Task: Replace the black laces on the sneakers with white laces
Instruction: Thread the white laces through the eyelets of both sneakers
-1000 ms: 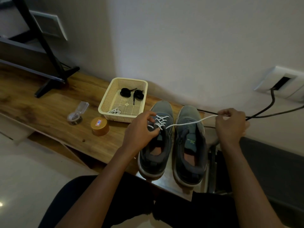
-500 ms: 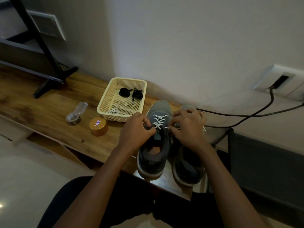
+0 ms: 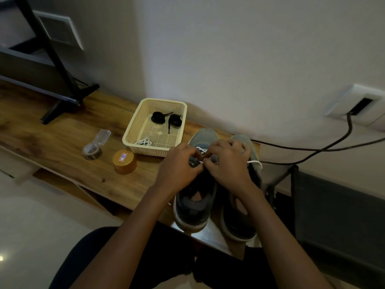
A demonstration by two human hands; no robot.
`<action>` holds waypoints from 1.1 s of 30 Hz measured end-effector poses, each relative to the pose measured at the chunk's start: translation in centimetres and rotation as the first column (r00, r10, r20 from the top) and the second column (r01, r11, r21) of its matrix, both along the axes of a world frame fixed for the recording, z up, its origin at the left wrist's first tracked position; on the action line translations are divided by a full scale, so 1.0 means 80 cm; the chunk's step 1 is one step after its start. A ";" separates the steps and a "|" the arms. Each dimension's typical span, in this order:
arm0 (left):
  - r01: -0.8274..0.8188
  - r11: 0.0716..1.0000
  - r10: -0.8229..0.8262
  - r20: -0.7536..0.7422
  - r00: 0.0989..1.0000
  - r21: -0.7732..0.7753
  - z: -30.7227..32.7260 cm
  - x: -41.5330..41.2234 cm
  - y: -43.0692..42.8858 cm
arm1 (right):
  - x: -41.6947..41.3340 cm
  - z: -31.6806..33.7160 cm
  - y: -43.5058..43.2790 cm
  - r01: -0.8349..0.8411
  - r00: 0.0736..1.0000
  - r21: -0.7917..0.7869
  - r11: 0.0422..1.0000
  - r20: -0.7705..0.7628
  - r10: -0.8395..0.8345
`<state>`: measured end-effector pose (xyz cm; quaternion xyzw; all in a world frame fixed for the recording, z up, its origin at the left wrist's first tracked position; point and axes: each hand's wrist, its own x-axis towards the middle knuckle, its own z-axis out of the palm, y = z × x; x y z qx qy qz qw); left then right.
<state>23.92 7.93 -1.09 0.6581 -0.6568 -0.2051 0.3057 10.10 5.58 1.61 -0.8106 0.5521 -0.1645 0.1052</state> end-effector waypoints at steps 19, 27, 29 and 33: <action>-0.039 0.986 0.066 -0.165 0.984 0.160 0.001 -0.006 -0.007 | 0.002 -0.003 -0.008 -0.009 0.995 0.125 0.992 -0.096 0.021; -0.049 0.979 0.102 -0.269 0.958 0.197 -0.002 0.004 -0.010 | -0.004 -0.004 -0.014 0.023 1.000 0.159 0.987 -0.006 -0.023; -0.056 0.987 0.096 -0.274 0.957 0.152 -0.003 0.009 -0.012 | -0.008 -0.002 -0.019 0.086 0.993 0.127 0.988 0.069 -0.095; 0.040 0.987 -0.018 -0.145 0.989 0.153 0.003 0.024 -0.025 | -0.010 0.002 -0.033 0.083 0.992 0.081 0.993 0.089 -0.090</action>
